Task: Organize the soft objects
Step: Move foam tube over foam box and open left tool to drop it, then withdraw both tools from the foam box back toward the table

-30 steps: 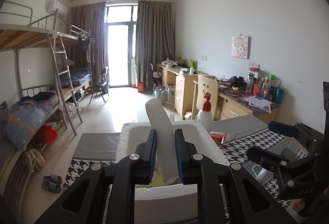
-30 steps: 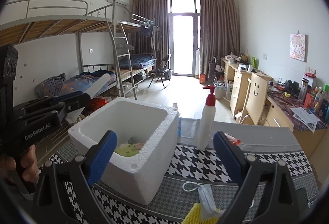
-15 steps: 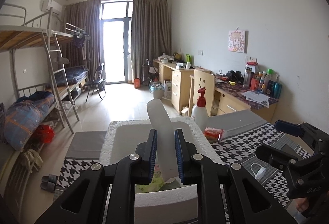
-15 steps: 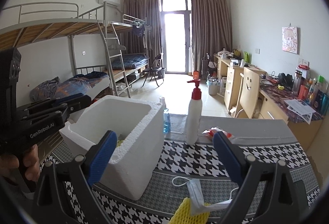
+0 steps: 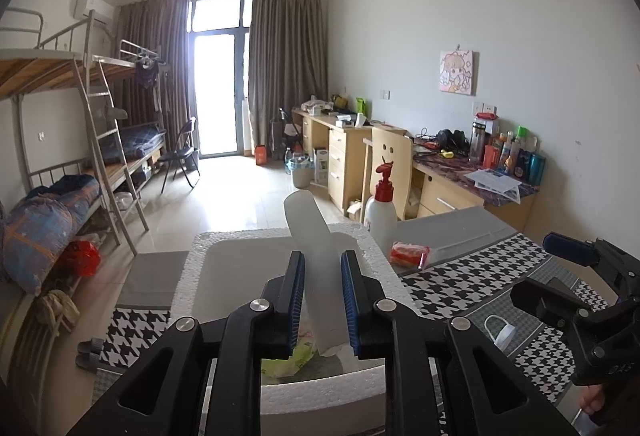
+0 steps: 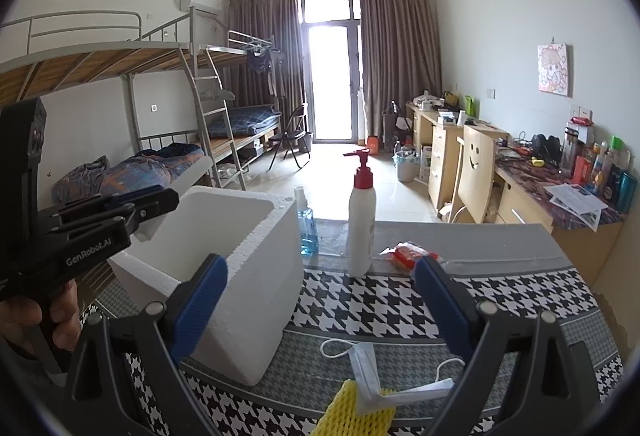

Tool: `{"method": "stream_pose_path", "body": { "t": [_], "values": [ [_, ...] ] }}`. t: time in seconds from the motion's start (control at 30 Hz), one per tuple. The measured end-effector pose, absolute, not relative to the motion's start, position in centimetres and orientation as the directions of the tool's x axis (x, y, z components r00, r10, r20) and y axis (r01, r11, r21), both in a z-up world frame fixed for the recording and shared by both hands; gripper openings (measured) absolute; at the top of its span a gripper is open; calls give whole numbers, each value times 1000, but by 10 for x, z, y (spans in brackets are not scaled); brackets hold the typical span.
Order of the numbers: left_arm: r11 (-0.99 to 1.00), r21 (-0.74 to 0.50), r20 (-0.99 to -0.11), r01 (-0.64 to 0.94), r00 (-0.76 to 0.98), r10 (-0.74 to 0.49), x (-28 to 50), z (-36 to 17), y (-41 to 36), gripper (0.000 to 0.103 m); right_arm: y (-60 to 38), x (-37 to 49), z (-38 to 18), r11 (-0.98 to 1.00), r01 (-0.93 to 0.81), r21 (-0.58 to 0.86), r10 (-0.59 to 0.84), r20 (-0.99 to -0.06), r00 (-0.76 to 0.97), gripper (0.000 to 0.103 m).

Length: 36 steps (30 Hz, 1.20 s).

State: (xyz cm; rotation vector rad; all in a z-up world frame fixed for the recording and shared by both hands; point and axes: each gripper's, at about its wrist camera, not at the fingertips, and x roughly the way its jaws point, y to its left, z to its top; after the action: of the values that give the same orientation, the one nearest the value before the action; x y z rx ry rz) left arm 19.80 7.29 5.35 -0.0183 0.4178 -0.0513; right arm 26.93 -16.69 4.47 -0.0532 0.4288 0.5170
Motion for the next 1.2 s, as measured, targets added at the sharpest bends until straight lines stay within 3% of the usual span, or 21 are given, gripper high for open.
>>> {"method": "stream_pose_path", "body": {
  "t": [0.17, 0.23, 0.3, 0.4, 1.2],
  "values": [
    [999, -28, -422, 32, 906, -41, 205, 50, 73, 28, -169, 270, 44, 874, -483, 57, 461, -412, 786, 97],
    [999, -28, -434, 23, 900, -33, 206, 49, 74, 45, -169, 270, 43, 875, -480, 58, 459, -412, 787, 97],
    [999, -40, -426, 15, 904, -31, 205, 49, 76, 84, -170, 270, 43, 876, -478, 62, 459, -412, 787, 97],
    [999, -33, -386, -10, 922, -4, 196, 54, 76, 101, -171, 270, 43, 877, -476, 63, 458, -410, 789, 97],
    [999, -42, -356, -18, 934, 2, 167, 61, 67, 102, -178, 249, 49, 878, -476, 58, 459, -386, 800, 97]
  ]
}}
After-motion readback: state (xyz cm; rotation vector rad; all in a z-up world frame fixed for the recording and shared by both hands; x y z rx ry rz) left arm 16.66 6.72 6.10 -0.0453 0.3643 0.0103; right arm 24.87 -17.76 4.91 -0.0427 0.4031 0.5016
